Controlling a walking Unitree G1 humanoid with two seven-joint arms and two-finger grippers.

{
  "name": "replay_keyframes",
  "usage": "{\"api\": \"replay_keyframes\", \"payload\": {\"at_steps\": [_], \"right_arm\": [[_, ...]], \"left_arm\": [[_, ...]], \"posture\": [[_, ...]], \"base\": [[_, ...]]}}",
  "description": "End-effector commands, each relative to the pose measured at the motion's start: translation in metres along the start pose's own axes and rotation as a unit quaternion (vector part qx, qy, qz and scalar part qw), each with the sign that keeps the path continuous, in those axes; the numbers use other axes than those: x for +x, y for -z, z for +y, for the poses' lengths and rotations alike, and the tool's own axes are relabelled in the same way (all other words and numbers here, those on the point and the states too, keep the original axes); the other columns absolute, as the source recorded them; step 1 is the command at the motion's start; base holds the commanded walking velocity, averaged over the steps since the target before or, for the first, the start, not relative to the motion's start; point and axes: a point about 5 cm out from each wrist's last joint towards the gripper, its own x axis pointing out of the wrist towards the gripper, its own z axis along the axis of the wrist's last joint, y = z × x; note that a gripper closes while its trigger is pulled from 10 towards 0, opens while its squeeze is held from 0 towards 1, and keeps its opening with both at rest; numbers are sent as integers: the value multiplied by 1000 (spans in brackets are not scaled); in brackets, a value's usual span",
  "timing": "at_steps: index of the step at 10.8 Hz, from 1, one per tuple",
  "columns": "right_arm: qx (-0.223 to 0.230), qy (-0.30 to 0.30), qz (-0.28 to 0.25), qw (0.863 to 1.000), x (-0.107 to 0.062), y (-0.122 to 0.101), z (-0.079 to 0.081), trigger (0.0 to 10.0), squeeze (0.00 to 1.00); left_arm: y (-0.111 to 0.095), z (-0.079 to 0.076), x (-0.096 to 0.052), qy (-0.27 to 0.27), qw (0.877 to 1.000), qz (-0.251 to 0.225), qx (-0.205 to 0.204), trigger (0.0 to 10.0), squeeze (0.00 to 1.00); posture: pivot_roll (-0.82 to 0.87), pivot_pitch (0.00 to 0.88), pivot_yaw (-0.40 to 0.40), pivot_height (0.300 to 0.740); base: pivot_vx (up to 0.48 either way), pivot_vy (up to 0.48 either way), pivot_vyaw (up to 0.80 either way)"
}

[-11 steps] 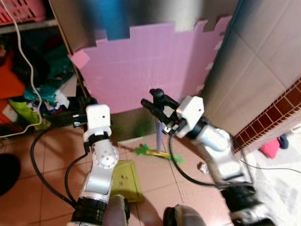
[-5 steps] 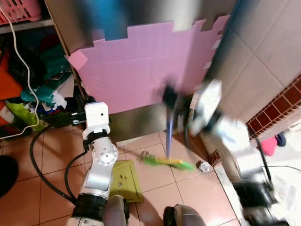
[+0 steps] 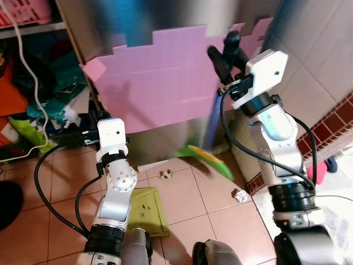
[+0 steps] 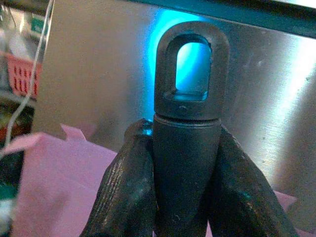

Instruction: Sweep floor

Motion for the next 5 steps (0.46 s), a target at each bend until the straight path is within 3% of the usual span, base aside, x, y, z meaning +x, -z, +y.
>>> {"api": "replay_keyframes", "payload": {"at_steps": [1, 3, 5], "right_arm": [[-58, -2, -56, 997, 9, -22, -7, 10000, 0], [-123, 9, -41, 992, 6, -11, -20, 10000, 0], [-154, 18, -22, 988, 1, 1, -32, 10000, 0]], "left_arm": [[13, 1, -6, 7, 1000, 27, 15, 10000, 0], [13, 1, -7, 12, 1000, 25, 13, 10000, 0], [13, 2, -8, 17, 1000, 23, 12, 10000, 0]], "posture": [[-66, 82, -1, 740], [-58, 78, -3, 740], [-53, 78, -2, 740]], "base": [[0, 0, 0], [0, 0, 0], [0, 0, 0]]}}
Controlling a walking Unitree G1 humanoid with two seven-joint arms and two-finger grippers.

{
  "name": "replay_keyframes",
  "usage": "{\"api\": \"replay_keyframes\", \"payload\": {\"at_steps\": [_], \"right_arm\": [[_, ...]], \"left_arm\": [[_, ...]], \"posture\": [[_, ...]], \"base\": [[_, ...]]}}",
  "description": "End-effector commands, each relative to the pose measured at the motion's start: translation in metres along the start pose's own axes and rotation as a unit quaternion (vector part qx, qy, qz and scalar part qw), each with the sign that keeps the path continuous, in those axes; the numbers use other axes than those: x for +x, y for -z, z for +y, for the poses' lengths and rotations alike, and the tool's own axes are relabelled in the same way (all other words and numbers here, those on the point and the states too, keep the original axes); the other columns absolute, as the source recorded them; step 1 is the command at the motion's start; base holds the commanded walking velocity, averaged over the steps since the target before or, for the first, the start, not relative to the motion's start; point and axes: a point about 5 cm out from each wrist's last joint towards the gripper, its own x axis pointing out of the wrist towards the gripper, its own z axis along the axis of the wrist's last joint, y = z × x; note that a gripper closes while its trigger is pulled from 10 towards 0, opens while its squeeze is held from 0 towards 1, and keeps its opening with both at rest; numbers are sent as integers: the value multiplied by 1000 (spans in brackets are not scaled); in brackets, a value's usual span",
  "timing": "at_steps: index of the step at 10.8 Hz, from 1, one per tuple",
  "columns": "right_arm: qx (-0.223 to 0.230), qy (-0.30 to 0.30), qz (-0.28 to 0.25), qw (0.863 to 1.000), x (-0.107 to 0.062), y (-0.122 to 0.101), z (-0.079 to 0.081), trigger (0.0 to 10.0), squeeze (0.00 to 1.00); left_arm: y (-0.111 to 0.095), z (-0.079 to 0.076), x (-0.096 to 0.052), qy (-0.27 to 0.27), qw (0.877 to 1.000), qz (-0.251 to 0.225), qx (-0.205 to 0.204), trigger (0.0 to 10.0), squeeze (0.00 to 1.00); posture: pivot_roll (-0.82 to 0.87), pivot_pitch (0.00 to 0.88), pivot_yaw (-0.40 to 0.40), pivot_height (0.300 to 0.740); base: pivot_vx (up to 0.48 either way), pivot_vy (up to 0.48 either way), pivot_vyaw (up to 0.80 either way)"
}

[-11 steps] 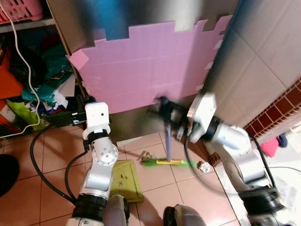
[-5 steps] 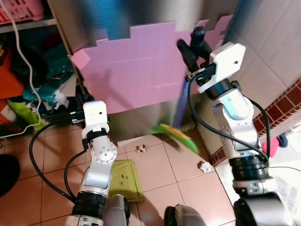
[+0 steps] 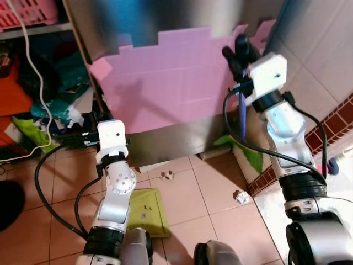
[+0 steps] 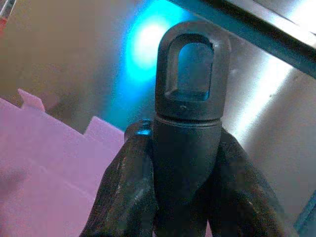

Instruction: Sweep floor

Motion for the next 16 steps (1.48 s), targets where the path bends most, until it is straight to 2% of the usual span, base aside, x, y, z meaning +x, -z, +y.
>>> {"api": "replay_keyframes", "payload": {"at_steps": [1, 2, 3, 5, 6, 7, 11, 14, 15, 16], "right_arm": [[-59, 8, -5, 998, -4, 0, -17, 10000, 0], [-63, 18, 21, 998, -14, 11, -21, 10000, 0], [-26, 40, 72, 996, -28, 29, -22, 10000, 0], [-11, 54, 96, 994, -38, 38, -17, 10000, 0], [-15, 59, 89, 994, -39, 38, -16, 10000, 0], [-28, 57, 77, 995, -40, 36, -14, 10000, 0], [-73, 60, 68, 993, -44, 36, -14, 10000, 0], [-130, 90, 74, 985, -50, 35, -23, 10000, 0], [-152, 96, 91, 979, -51, 39, -27, 10000, 0], [-156, 94, 122, 976, -56, 47, -27, 10000, 0]], "left_arm": [[11, 2, -6, 7, 1000, 24, 16, 10000, 0], [12, 3, -8, 11, 1000, 24, 15, 10000, 0], [12, 3, -10, 19, 999, 25, 13, 10000, 0], [11, 2, -10, 24, 999, 25, 10, 10000, 0], [10, 1, -10, 26, 999, 24, 9, 10000, 0], [10, 0, -10, 29, 999, 23, 8, 10000, 0], [10, 2, -12, 30, 999, 24, 10, 10000, 0], [11, 0, -14, 37, 999, 25, 8, 10000, 0], [10, -2, -14, 40, 999, 26, 6, 10000, 0], [10, -2, -14, 41, 999, 25, 6, 10000, 0]], "posture": [[-50, 83, -2, 740], [-48, 84, 1, 740], [-48, 87, 4, 740], [-53, 90, 10, 740], [-54, 91, 12, 740], [-50, 91, 11, 740], [-43, 93, 12, 740], [-49, 96, 15, 740], [-52, 97, 13, 740], [-50, 98, 12, 740]], "base": [[0, 0, 0], [0, 0, 0], [0, 0, 0], [0, 0, -400], [0, 0, -800], [0, 0, -800], [0, 0, 0], [0, 0, 0], [0, 0, 0], [0, 0, 0]]}}
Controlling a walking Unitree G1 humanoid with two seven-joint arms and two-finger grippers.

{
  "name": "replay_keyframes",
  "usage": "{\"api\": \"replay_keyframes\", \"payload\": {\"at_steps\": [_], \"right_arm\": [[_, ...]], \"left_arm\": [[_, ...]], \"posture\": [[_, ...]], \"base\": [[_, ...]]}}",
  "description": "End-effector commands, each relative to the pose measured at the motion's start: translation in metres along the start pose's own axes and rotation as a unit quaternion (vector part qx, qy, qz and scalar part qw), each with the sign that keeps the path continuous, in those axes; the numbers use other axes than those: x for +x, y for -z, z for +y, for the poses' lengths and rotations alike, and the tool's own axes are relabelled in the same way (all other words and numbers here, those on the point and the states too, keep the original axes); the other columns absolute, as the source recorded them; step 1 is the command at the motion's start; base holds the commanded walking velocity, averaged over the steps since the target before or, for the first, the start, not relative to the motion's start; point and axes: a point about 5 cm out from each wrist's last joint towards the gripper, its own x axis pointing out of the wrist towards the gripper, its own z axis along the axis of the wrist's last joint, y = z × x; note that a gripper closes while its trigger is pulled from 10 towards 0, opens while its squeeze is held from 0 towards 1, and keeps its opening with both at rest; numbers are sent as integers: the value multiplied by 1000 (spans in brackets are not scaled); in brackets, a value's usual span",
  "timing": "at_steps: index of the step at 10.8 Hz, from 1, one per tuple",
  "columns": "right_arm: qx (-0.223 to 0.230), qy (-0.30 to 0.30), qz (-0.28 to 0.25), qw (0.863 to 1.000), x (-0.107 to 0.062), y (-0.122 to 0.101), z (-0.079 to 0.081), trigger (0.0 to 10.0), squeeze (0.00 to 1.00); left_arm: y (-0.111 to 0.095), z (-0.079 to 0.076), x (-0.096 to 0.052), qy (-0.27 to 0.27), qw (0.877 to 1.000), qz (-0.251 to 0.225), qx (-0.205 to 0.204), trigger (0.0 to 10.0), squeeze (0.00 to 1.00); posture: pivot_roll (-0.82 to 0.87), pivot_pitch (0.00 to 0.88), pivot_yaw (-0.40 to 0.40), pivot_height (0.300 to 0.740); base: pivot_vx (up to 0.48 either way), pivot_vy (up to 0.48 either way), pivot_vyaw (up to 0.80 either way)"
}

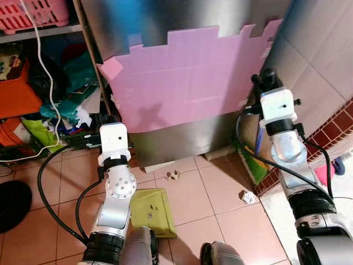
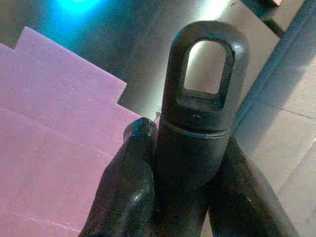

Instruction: Sweep floor

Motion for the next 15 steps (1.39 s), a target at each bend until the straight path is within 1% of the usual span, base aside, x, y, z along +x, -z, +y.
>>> {"api": "replay_keyframes", "payload": {"at_steps": [1, 2, 3, 4, 5, 7, 9, 10, 11, 12, 13, 14, 15], "right_arm": [[-82, -19, 23, 996, 0, 8, -17, 10000, 0], [-1, -11, 39, 999, -2, 9, -11, 10000, 0], [81, -51, 16, 995, -3, -4, 9, 10000, 0], [120, -62, 36, 990, -5, -4, 19, 10000, 0], [153, -79, 41, 984, -7, -6, 28, 10000, 0], [171, -80, 41, 981, -5, -7, 30, 10000, 0], [151, -75, -4, 986, 8, -24, 21, 10000, 0], [146, -49, -23, 988, 19, -31, 11, 10000, 0], [139, -19, -37, 989, 29, -38, 0, 10000, 0], [131, -2, -52, 990, 38, -44, -7, 10000, 0], [108, 1, -55, 993, 45, -45, -9, 10000, 0], [64, -15, -54, 996, 51, -44, -8, 10000, 0], [41, -24, -51, 998, 51, -42, -6, 10000, 0]], "left_arm": [[10, 0, -6, 7, 1000, 24, 17, 10000, 0], [11, 0, -6, 8, 1000, 25, 17, 10000, 0], [12, 0, -6, 15, 999, 28, 11, 10000, 0], [13, -2, -6, 23, 999, 32, 4, 10000, 0], [13, -4, -4, 24, 999, 29, 6, 10000, 0], [11, -7, 0, 23, 999, 24, 4, 10000, 0], [12, -7, 4, 22, 1000, 22, 4, 10000, 0], [17, -4, 3, 17, 999, 28, 7, 10000, 0], [27, -1, 0, 5, 999, 47, 3, 10000, 0], [37, 0, -2, 8, 998, 59, 4, 10000, 0], [46, -4, -2, 19, 996, 90, -8, 10000, 0], [39, -15, 4, 45, 996, 70, -22, 10000, 0], [35, -20, 6, 51, 996, 62, -24, 10000, 0]], "posture": [[-50, 98, 12, 740], [-49, 94, 10, 740], [-59, 81, 10, 740], [-66, 72, 9, 740], [-74, 53, 10, 740], [-77, 26, 6, 740], [-79, 4, 3, 740], [-79, 0, 2, 740], [-77, 0, -1, 740], [-79, 0, -5, 740], [-85, 0, -11, 740], [-86, 0, -15, 740], [-86, 0, -17, 740]], "base": [[0, 0, 0], [0, 0, 0], [0, 0, 0], [0, 0, 0], [0, 0, 0], [0, 0, 0], [0, 0, 0], [0, 0, 0], [0, 0, 0], [0, 0, 0], [0, 0, 0], [0, 0, 0], [0, 0, 0]]}}
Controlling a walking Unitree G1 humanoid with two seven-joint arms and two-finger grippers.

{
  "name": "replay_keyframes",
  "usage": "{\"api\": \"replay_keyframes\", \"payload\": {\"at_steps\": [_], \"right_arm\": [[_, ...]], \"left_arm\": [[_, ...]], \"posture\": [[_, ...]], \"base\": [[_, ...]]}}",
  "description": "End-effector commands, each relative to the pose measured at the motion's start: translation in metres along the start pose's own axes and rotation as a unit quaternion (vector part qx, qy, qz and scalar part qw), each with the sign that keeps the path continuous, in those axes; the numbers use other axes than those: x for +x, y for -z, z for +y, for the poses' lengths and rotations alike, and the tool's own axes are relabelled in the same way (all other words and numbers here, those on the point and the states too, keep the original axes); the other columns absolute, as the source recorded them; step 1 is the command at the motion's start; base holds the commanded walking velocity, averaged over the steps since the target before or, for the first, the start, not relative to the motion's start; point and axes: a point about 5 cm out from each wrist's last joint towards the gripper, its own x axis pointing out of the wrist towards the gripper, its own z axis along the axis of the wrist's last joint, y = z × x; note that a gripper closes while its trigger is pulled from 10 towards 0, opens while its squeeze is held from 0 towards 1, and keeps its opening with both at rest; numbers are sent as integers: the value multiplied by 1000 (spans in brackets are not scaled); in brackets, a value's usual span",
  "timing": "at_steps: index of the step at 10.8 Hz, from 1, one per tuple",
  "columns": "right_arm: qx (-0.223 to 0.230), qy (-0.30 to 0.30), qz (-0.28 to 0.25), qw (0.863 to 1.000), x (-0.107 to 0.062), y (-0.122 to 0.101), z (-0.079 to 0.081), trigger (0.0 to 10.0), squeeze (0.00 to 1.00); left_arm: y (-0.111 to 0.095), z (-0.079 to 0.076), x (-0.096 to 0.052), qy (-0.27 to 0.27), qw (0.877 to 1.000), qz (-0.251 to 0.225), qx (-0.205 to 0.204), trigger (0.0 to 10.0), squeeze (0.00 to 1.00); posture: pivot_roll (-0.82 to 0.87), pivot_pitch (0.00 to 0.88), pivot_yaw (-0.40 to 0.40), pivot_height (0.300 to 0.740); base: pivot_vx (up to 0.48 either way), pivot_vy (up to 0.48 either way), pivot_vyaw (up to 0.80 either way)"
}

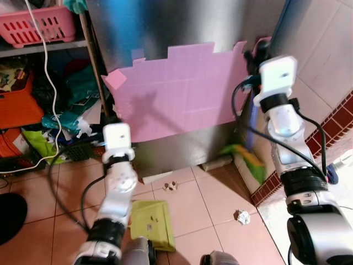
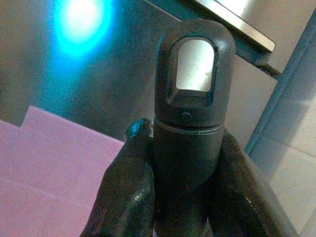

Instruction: Sweep floor

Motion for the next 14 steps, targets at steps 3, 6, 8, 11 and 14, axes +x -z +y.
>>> {"api": "replay_keyframes", "payload": {"at_steps": [3, 6, 8, 11, 14], "right_arm": [[-60, -54, 73, 994, -21, 36, 9, 10000, 0], [-88, -94, 145, 981, -48, 63, 10, 10000, 0], [-98, -92, 201, 970, -68, 80, -2, 10000, 0], [-11, -85, 291, 953, -93, 92, -11, 10000, 0], [137, -171, 304, 927, -95, 69, 18, 10000, 0]], "left_arm": [[6, -11, -5, 35, 999, 13, -16, 10000, 0], [11, -1, -6, 27, 999, 15, -15, 10000, 0], [12, 3, -5, 25, 1000, 14, -13, 10000, 0], [12, 2, -4, 32, 999, 12, -11, 10000, 0], [11, -2, -2, 38, 999, 10, -11, 10000, 0]], "posture": [[-86, 0, -14, 740], [-83, 0, -17, 740], [-92, 0, -12, 740], [-103, 0, -4, 740], [-121, 0, 6, 740]], "base": [[0, 0, 0], [0, 0, 0], [0, 0, 0], [0, 0, 0], [0, 0, 0]]}}
